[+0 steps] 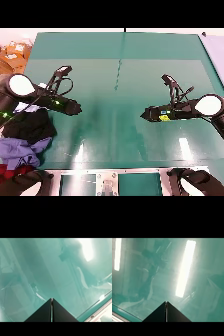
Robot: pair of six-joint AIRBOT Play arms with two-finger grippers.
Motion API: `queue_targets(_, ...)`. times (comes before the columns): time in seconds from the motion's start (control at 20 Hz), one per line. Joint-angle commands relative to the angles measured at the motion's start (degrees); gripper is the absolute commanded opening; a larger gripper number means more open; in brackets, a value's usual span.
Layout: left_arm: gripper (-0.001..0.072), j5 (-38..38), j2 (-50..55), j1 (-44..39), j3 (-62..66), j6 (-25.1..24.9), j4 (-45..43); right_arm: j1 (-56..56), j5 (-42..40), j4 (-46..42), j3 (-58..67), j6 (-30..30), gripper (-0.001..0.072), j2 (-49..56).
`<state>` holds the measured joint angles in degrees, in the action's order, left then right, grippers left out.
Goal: Fold the shirts.
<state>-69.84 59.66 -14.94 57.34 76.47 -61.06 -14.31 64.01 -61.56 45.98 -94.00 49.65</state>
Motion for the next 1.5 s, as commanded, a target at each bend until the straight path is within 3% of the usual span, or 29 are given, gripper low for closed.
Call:
queue_targets(0.0,0.0022,0.0,0.0,0.0,0.0,0.0,0.0,0.0,0.0,0.0,0.0,0.0,0.0016,0.0)
queue_targets(0.5,0.0022,0.4,0.0,0.0,0.0,0.0,0.2,0.0,-1.6,0.0,0.0,0.0,0.0016,0.0)
queue_targets(0.7,0.0023,10.1,0.0,0.0,0.0,-0.1,5.5,0.0,-6.8,0.0,-0.1,0.0,0.0016,0.0)
queue_targets(0.75,0.0023,11.5,0.0,0.0,0.0,-2.1,4.2,0.0,-7.1,0.0,-0.1,0.0,0.0016,0.2)
queue_targets(0.8,0.0093,14.2,0.0,0.0,0.2,-2.5,-1.8,0.0,-7.2,0.0,-0.1,0.1,0.0016,0.4)
queue_targets(0.85,0.0542,17.2,0.0,0.0,0.6,0.7,-13.2,0.0,-7.4,0.0,-0.1,0.1,0.0016,0.7)
queue_targets(0.9,0.0720,20.5,0.1,0.0,0.9,7.3,-27.0,0.0,-7.7,0.0,0.0,0.1,0.0024,1.0)
queue_targets(1.0,0.0720,22.4,0.9,0.8,1.1,15.8,-54.2,0.0,-8.8,0.0,0.0,0.2,0.0152,1.7)
queue_targets(1.05,0.0720,22.5,2.4,3.1,1.1,16.2,-60.0,0.0,-9.8,0.0,0.0,0.1,0.0152,2.1)
queue_targets(1.15,0.0720,22.7,7.2,10.6,1.1,12.9,-61.4,0.0,-12.8,0.0,0.0,0.1,0.0153,3.1)
queue_targets(1.3,0.0720,23.2,16.5,21.1,1.1,13.0,-60.7,0.0,-16.4,0.0,0.0,0.1,0.0153,4.8)
queue_targets(1.45,0.0720,27.7,23.9,25.6,1.1,11.3,-60.8,0.0,-18.2,0.0,0.0,0.1,0.0153,5.2)
